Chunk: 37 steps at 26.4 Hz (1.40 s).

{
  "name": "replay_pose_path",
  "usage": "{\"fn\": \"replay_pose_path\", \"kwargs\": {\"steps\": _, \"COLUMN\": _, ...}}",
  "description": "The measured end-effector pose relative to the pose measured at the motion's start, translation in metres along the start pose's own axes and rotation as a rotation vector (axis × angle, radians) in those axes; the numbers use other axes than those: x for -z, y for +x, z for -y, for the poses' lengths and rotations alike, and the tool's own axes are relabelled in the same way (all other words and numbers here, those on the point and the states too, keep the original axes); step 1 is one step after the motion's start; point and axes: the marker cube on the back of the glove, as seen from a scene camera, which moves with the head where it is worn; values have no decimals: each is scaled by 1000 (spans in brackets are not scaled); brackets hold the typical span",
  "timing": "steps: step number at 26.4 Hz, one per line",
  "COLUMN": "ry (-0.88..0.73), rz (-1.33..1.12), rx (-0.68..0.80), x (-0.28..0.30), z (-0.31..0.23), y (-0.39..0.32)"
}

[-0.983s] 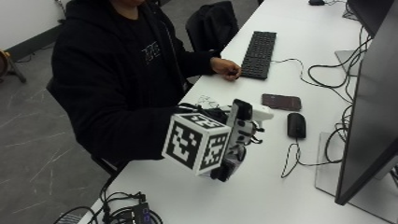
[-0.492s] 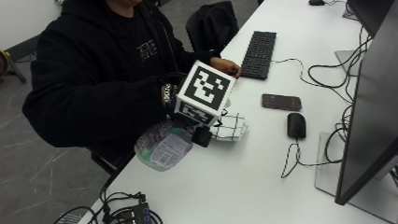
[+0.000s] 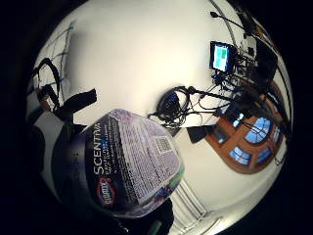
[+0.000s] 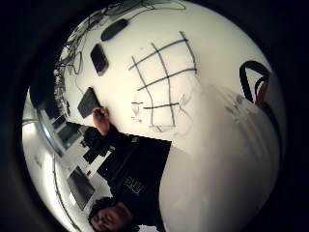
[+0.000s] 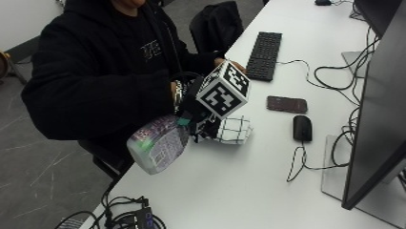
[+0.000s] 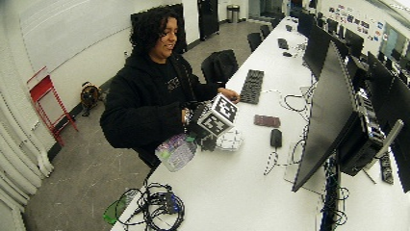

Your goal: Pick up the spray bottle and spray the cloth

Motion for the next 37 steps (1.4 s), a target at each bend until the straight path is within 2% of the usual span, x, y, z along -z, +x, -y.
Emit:
{"fn": "replay_pose_path", "kwargs": {"steps": 4, "ry": -89, "rz": -135, "rx": 2, "x": -13, "z": 3, "y": -14}}
{"fn": "replay_pose_path", "kwargs": {"steps": 13, "ry": -176, "rz": -287, "rx": -2, "x": -42, "z": 17, "y": -39}}
{"fn": "replay_pose_path", "kwargs": {"steps": 21, "ry": -191, "rz": -330, "rx": 12, "x": -50, "z": 22, "y": -49}}
{"fn": "replay_pose_path", "kwargs": {"steps": 25, "ry": -112, "rz": -304, "rx": 24, "x": -32, "z": 12, "y": -55}}
{"fn": "replay_pose_path", "kwargs": {"steps": 31, "ry": 123, "rz": -142, "rx": 91, "x": 29, "z": 10, "y": -83}}
{"fn": "replay_pose_path", "kwargs": {"steps": 37, "ry": 279, "rz": 67, "rx": 265, "x": 48, "z": -15, "y": -122}}
